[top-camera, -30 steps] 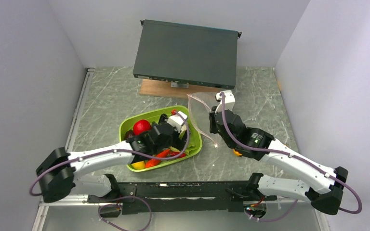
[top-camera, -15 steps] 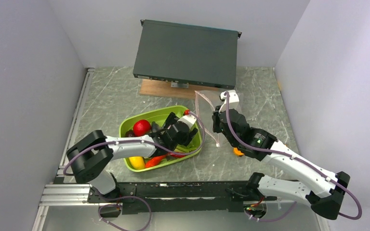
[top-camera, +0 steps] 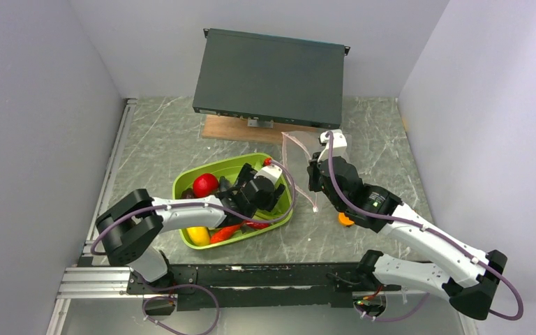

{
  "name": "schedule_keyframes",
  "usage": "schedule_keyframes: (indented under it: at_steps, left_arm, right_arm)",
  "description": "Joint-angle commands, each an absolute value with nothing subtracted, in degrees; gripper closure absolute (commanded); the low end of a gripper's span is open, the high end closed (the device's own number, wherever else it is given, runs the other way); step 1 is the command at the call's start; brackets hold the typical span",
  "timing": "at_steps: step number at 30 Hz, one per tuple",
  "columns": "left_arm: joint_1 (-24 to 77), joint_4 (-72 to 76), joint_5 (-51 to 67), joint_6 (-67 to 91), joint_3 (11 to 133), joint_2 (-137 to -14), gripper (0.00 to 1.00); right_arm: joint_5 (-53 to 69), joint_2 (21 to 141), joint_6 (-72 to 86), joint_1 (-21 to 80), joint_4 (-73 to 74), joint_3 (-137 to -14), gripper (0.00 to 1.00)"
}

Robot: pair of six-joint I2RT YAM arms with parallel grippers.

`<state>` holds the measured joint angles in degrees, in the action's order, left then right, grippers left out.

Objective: Place the food in the zip-top bag and seal the zipper
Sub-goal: Pick up the fake vegetable from the bin.

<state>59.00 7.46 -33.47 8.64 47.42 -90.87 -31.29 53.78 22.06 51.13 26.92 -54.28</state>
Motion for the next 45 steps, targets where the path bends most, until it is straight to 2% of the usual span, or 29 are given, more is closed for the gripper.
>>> schedule_keyframes:
  at_steps: [1, 15, 16, 17, 19, 23, 27, 30, 40, 45]
  left_arm:
    - [58.63, 2.26, -30.35, 12.75, 46.37, -87.47, 0.00]
    - [58.41, -5.91, -36.02, 10.72, 52.94, -97.65, 0.01]
    - [58.29, -6.42, -35.99, 10.91, 53.33, -98.08, 0.06]
    - [58.21, -7.03, -35.88, 11.19, 53.61, -98.35, 0.14]
    - [58.19, -8.37, -36.42, 11.92, 54.04, -98.27, 0.39]
    - [58.21, -9.25, -34.70, 11.36, 53.58, -95.44, 0.71]
    - [58.10, -10.59, -33.38, 10.92, 53.53, -90.28, 0.84]
    - [58.12, -11.69, -32.22, 11.22, 53.60, -84.34, 0.99]
    - [57.01, -12.50, -15.44, 16.35, 51.80, -59.24, 1.00]
    - [56.65, -13.25, -11.12, 22.73, 51.37, -49.81, 1.00]
  right_arm:
    - [-30.61, 53.33, 21.81, 50.72, 24.62, -54.37, 1.00]
    - [-30.49, 53.23, 22.70, 50.47, 25.27, -53.88, 1.00]
    - [-30.56, 53.35, 22.77, 50.45, 25.39, -53.92, 1.00]
    - [-30.65, 53.47, 22.76, 50.45, 25.48, -53.96, 1.00]
    - [-30.67, 53.58, 22.76, 50.45, 25.53, -53.96, 1.00]
    - [-30.63, 53.51, 22.79, 50.31, 25.19, -53.75, 1.00]
    - [-30.59, 54.27, 22.89, 50.06, 25.09, -53.86, 1.00]
    - [-30.34, 54.86, 23.08, 50.06, 25.02, -54.05, 1.00]
    - [-28.44, 56.90, 23.44, 49.82, 23.52, -54.80, 1.00]
    - [-26.98, 58.47, 23.89, 49.80, 22.80, -55.57, 1.00]
